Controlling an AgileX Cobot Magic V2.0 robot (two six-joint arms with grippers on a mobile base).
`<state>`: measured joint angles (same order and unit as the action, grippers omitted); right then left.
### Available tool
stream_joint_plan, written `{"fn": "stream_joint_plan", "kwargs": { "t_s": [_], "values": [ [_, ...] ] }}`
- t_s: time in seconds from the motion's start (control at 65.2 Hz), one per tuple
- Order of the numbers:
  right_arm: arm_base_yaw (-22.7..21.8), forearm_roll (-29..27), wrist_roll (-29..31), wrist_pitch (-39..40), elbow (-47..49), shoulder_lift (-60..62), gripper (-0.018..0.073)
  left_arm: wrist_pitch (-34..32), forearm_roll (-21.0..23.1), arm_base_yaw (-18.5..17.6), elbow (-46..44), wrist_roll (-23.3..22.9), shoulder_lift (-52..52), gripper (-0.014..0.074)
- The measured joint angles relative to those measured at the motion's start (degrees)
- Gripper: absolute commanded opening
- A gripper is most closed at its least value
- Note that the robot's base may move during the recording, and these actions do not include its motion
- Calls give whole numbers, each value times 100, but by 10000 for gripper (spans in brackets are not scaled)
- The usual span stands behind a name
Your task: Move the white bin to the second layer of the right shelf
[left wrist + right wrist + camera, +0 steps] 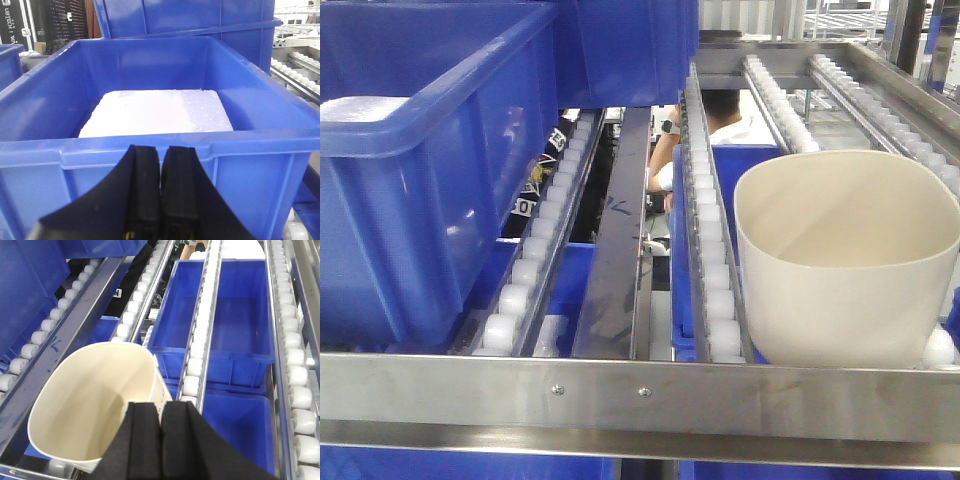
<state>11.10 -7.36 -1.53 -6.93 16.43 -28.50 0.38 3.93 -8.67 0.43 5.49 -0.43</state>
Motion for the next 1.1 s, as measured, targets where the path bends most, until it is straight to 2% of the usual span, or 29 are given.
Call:
{"fn": "stream_joint_plan", "kwargs": {
  "t_s": [0.291,0.72,0.95,1.104],
  "values": [
    [0,0,0,0,-42,177,20,0,0,0,0,0,0,85],
    [-1056,0,0,242,-1539,1931,20,0,0,0,0,0,0,85],
    [-1349,-11,0,73,-1814,2834,20,0,0,0,0,0,0,85],
    [-1439,-11,0,-53,-1814,2910,20,0,0,0,0,0,0,85]
  ]
}}
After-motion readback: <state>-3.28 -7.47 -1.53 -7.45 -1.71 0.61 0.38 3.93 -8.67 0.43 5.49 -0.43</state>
